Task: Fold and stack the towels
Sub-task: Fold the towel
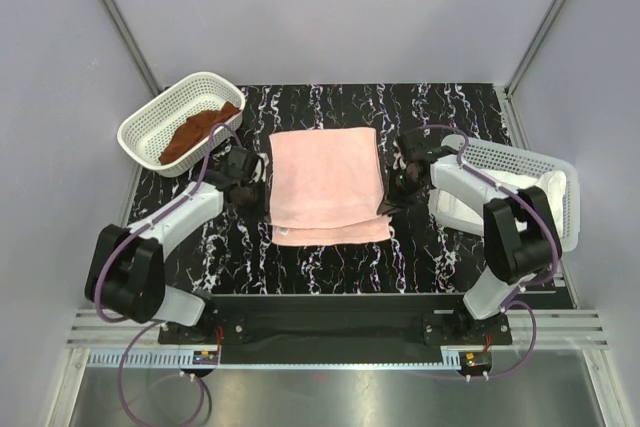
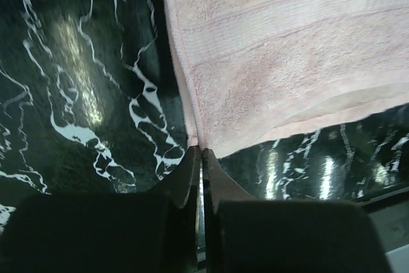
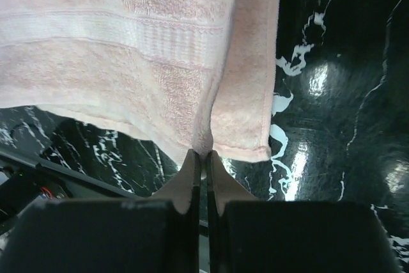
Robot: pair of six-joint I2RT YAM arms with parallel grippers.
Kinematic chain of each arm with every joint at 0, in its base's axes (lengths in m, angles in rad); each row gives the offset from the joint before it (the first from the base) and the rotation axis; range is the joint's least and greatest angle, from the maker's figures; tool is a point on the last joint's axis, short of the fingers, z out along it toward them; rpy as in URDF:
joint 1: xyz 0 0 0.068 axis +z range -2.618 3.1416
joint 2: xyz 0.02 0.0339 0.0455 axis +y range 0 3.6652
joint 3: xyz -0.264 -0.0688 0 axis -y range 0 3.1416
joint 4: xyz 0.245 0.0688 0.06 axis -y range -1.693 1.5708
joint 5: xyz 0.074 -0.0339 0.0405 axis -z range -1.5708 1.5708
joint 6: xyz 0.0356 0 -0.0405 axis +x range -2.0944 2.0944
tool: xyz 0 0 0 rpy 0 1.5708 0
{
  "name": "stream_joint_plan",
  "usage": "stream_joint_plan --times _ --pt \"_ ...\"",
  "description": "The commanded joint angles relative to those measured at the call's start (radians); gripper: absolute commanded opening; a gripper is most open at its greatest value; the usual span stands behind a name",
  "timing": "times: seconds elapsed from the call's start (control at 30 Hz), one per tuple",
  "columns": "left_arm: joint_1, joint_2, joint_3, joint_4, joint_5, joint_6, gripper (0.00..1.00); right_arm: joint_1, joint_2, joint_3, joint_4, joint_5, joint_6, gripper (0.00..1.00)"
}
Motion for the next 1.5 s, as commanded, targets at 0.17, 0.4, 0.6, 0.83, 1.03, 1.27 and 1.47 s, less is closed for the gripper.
stream_joint_plan --times 0.17,0.4,0.6,0.83,1.03,1.27,1.47 --pt "0.010 0.087 0.010 0.061 -0.004 0.015 0.00 0.012 0.096 -0.039 0.159 -0.032 0.035 0.00" --pt "0.020 0.051 0.255 -0.159 -0.004 0.055 0.00 0.012 0.036 0.199 -0.120 0.011 -0.011 0.00" --pt "-0.026 -0.184 0.028 -0.114 0.055 -0.023 0.00 0.015 -0.189 -0.123 -0.030 -0.050 0.058 0.00" --pt "-0.028 -0.131 -0.294 0.135 0.092 -0.105 0.00 0.026 -0.128 -0.391 0.256 -0.058 0.130 0.00" --pt "-0.028 -0.104 -0.292 0.132 0.034 -0.088 0.00 0.026 -0.141 -0.437 0.283 -0.014 0.135 0.00" --pt "-0.034 -0.088 -0.283 0.121 0.040 -0.077 0.00 0.026 -0.122 -0.431 0.259 0.013 0.112 0.04" --pt "-0.049 -0.106 -0.177 0.035 0.002 -0.042 0.39 0.026 -0.236 -0.384 0.144 0.064 0.110 0.39"
